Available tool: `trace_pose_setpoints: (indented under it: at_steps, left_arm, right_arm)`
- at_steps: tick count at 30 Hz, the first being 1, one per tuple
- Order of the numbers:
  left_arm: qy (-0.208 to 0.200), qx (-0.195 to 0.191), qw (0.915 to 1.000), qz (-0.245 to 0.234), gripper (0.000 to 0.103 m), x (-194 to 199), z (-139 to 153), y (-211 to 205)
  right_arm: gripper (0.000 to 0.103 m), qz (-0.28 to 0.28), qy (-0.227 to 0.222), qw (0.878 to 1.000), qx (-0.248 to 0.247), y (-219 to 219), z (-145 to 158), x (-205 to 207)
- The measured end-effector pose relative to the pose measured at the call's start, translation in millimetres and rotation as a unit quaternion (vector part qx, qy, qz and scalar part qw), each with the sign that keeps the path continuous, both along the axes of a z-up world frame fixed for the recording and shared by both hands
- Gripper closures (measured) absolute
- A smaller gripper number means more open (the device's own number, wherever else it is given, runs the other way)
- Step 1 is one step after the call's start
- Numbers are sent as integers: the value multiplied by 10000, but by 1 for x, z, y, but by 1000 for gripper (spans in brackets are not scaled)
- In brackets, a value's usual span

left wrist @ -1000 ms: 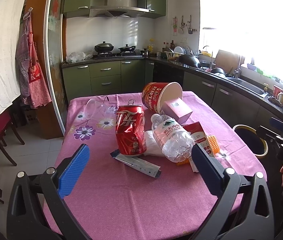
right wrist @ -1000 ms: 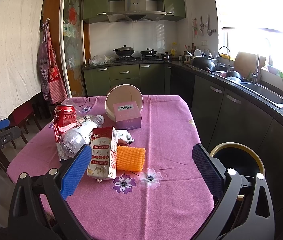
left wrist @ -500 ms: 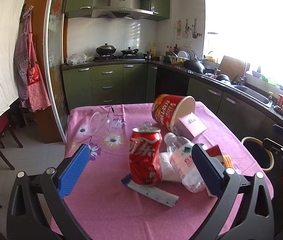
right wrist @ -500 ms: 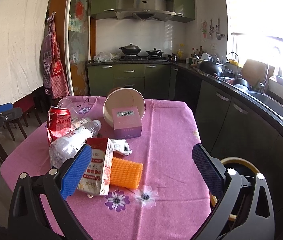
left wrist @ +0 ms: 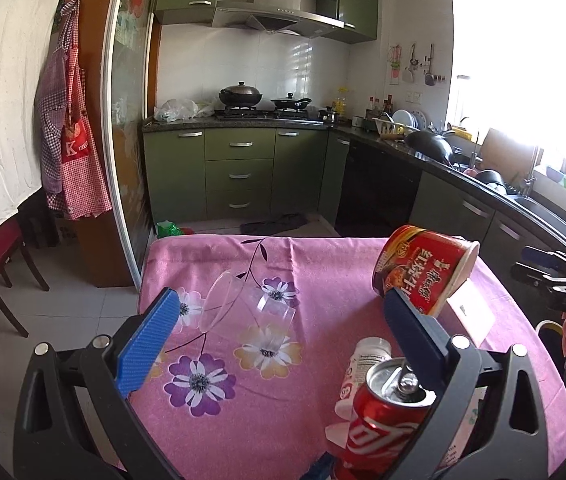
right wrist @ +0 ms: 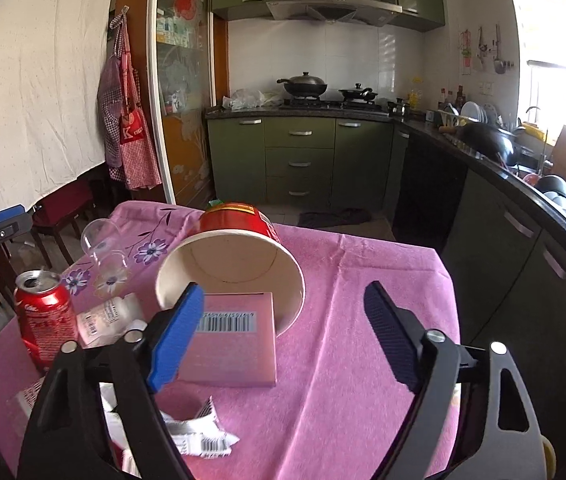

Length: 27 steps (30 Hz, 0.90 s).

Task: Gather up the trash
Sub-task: 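Grasp the red-and-white paper noodle cup rim with the right gripper, then carry the noodle cup to the blue trash bin and release it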

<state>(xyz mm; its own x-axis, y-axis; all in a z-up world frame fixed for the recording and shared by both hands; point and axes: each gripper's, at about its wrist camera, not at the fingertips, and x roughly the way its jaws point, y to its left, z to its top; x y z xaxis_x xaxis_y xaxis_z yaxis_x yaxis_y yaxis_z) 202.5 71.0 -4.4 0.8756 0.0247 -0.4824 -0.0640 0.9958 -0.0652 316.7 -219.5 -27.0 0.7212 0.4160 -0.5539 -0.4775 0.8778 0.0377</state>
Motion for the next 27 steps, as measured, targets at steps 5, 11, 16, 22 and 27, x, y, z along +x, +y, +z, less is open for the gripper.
trace_pose_setpoints:
  at_steps: [5, 11, 16, 22, 27]
  left_arm:
    - [-64, -2, 10000, 8, 6, 21, -7, 2]
    - [-73, -109, 9999, -15, 6, 34, -16, 6]
    - [-30, -230, 9997, 21, 6, 36, -22, 12]
    - [-27, -261, 9997, 0, 6, 36, -24, 13]
    - [12, -203, 9998, -26, 6, 37, -27, 10]
  right_arm:
    - [50, 171, 82, 9995, -236, 18, -17, 46]
    - [80, 375, 303, 9986, -225, 34, -33, 85]
    - [96, 390, 218, 9988, -214, 50, -41, 102]
    - [97, 124, -468, 9984, -299, 71, -37, 86]
    - [98, -276, -988, 9941, -364, 78, -25, 85]
